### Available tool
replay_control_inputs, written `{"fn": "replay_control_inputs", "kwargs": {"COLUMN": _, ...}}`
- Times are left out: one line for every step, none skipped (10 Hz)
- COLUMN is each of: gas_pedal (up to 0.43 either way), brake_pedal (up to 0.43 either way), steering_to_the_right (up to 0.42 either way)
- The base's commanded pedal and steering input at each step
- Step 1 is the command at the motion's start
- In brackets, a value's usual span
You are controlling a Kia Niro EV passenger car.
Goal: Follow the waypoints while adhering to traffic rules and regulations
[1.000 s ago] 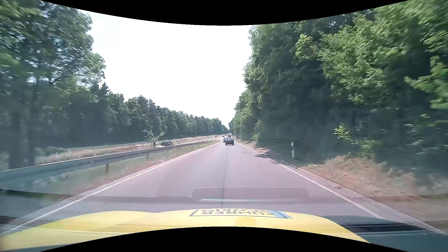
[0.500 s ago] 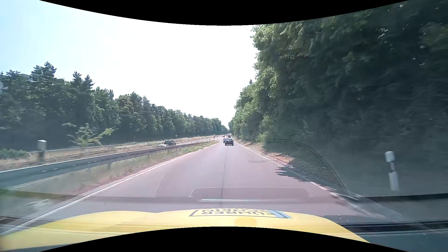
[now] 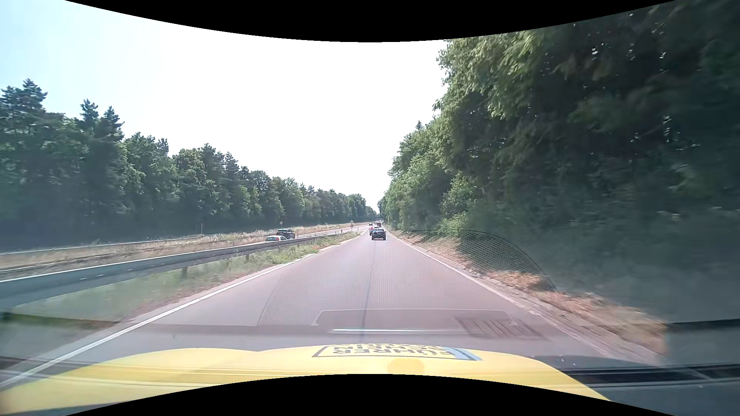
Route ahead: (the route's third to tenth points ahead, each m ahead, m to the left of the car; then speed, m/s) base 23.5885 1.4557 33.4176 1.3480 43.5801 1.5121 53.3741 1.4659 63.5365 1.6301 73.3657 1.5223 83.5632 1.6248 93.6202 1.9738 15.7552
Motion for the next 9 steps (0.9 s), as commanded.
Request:
{"fn": "replay_control_inputs", "kwargs": {"gas_pedal": 0.067, "brake_pedal": 0.000, "steering_to_the_right": -0.002}}
{"fn": "replay_control_inputs", "kwargs": {"gas_pedal": 0.067, "brake_pedal": 0.000, "steering_to_the_right": -0.002}}
{"fn": "replay_control_inputs", "kwargs": {"gas_pedal": 0.067, "brake_pedal": 0.000, "steering_to_the_right": -0.002}}
{"fn": "replay_control_inputs", "kwargs": {"gas_pedal": 0.067, "brake_pedal": 0.000, "steering_to_the_right": -0.002}}
{"fn": "replay_control_inputs", "kwargs": {"gas_pedal": 0.067, "brake_pedal": 0.000, "steering_to_the_right": -0.002}}
{"fn": "replay_control_inputs", "kwargs": {"gas_pedal": 0.059, "brake_pedal": 0.000, "steering_to_the_right": -0.002}}
{"fn": "replay_control_inputs", "kwargs": {"gas_pedal": 0.059, "brake_pedal": 0.000, "steering_to_the_right": -0.002}}
{"fn": "replay_control_inputs", "kwargs": {"gas_pedal": 0.059, "brake_pedal": 0.000, "steering_to_the_right": -0.002}}
{"fn": "replay_control_inputs", "kwargs": {"gas_pedal": 0.059, "brake_pedal": 0.000, "steering_to_the_right": -0.002}}
